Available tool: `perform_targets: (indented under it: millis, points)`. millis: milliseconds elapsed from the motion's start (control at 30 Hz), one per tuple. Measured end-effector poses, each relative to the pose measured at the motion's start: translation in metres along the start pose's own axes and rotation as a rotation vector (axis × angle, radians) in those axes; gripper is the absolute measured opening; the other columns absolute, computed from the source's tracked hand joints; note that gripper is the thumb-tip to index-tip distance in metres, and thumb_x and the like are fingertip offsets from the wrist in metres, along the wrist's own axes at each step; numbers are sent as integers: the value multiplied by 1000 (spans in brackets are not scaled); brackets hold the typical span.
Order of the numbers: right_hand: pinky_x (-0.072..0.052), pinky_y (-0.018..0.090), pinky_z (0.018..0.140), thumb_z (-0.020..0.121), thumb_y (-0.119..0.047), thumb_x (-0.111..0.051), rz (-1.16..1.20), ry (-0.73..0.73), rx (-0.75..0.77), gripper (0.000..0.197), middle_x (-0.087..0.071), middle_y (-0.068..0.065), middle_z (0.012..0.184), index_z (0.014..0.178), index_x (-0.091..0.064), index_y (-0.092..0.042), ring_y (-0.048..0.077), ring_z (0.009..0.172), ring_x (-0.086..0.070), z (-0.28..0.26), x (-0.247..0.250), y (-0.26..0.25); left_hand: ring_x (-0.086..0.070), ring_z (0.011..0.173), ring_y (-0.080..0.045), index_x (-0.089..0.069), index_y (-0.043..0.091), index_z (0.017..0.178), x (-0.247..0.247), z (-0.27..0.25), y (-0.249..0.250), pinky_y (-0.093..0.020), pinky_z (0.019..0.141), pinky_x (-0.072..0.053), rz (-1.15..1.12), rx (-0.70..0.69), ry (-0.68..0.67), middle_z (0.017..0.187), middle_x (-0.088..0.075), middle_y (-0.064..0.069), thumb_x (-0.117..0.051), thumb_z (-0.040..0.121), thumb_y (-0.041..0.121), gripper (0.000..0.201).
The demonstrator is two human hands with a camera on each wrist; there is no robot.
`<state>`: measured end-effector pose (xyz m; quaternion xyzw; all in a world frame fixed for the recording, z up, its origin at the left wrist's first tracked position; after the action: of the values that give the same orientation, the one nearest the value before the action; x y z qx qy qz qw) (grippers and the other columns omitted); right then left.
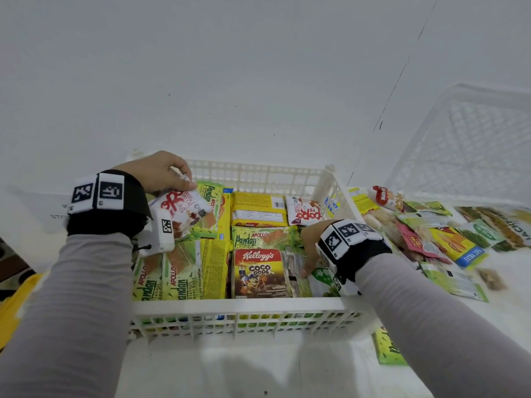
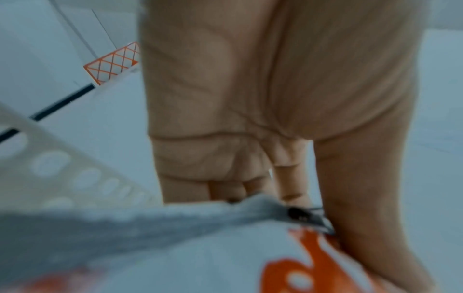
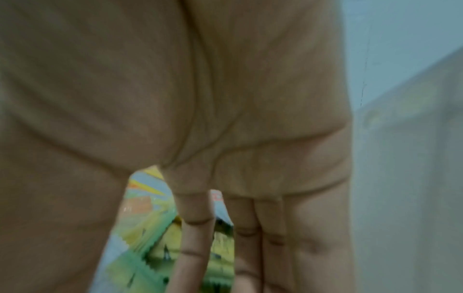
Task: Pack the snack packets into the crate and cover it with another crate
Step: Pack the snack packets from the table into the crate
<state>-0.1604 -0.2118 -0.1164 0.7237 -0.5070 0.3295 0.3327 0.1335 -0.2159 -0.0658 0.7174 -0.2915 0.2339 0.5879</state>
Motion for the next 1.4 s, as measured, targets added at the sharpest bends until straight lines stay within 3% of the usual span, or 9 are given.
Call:
perform_targets:
  millis: [100, 200, 433, 533, 667, 833, 933, 1167, 1400]
  points:
    - [-47, 31, 81, 91, -27, -58, 52, 163, 52, 35, -61, 11, 101, 113, -62, 0, 20, 85, -52, -2, 19, 3, -62, 62, -21, -56, 8, 82, -5, 3, 14, -27, 55, -49, -110, -71, 71, 71, -65, -11, -67, 84, 20, 16]
    - [-52, 32, 84, 92, -43, -53, 691, 266, 227, 42, -64, 10, 103, 102, -60, -3, 25, 96, -63, -3, 39, 6, -64, 60, -16, -53, 14, 78, -19, 5, 32, -23, 49, -48, -263, -154, 156, 68, -67, -6, -65, 85, 22, 16]
    - [-55, 47, 85, 85, -13, -65, 1577, -29, 535, 30, -69, 1, 90, 113, -52, -12, 14, 76, -67, 3, 37, -15, -62, 81, -27, -47, 10, 85, -72, 10, 64, -35, 64, -55, -714, -121, 190, 92, -61, -16, -59, 90, 16, 14]
    - [-59, 40, 74, 86, -3, -61, 1656, -113, 519, 19, -70, 10, 94, 104, -57, -7, 23, 86, -70, 12, 30, -13, -61, 85, -28, -44, 7, 89, -81, 13, 58, -40, 76, -56, -778, -1, 96, 98, -57, -21, -57, 90, 5, 13]
    - [-60, 31, 68, 88, -9, -60, 1634, -102, 418, 10, -73, 6, 83, 97, -65, -8, 15, 76, -71, 26, 20, -7, -66, 80, -25, -48, 9, 99, -82, 10, 47, -32, 62, -60, -657, 107, -135, 94, -61, -19, -58, 86, -8, 24]
    - [-55, 23, 51, 87, -8, -63, 1641, -63, 348, 8, -72, 6, 74, 92, -65, -1, 13, 63, -69, 33, 14, -4, -71, 75, -18, -57, 3, 94, -95, 6, 44, -23, 59, -57, -370, 137, -356, 97, -68, -12, -69, 83, 10, 18]
    - [-56, 24, 53, 86, -10, -65, 1621, -23, 312, 8, -71, 7, 73, 89, -66, -2, 13, 59, -68, 33, 12, -3, -63, 61, -12, -46, 8, 64, -103, 10, 42, -22, 60, -57, -286, 129, -308, 70, -58, -4, -69, 83, 22, 33]
    - [-60, 37, 63, 101, -26, -39, 2061, -29, 296, 30, -65, 19, 93, 96, -55, -1, 29, 84, -66, 33, 23, -7, -66, 80, -17, -49, 1, 88, -98, 18, 43, -25, 59, -59, -580, 145, -161, 92, -64, -12, -60, 88, 4, 11]
    - [-60, 36, 73, 99, -26, -41, 1944, -84, 354, 31, -67, 21, 98, 107, -55, 0, 31, 85, -68, 28, 21, -18, -64, 90, -24, -51, 1, 86, -79, 19, 36, -32, 78, -55, -761, 186, -67, 95, -64, -15, -52, 90, -7, 9]
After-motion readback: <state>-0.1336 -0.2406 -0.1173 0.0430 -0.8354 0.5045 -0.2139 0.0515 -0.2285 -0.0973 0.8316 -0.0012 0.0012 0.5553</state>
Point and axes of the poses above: each hand's wrist, its own z-axis towards the middle knuckle, its own x-axis out of the back of the hand, y = z × x, the point moved 3 cm from there along z, towards the middle knuckle
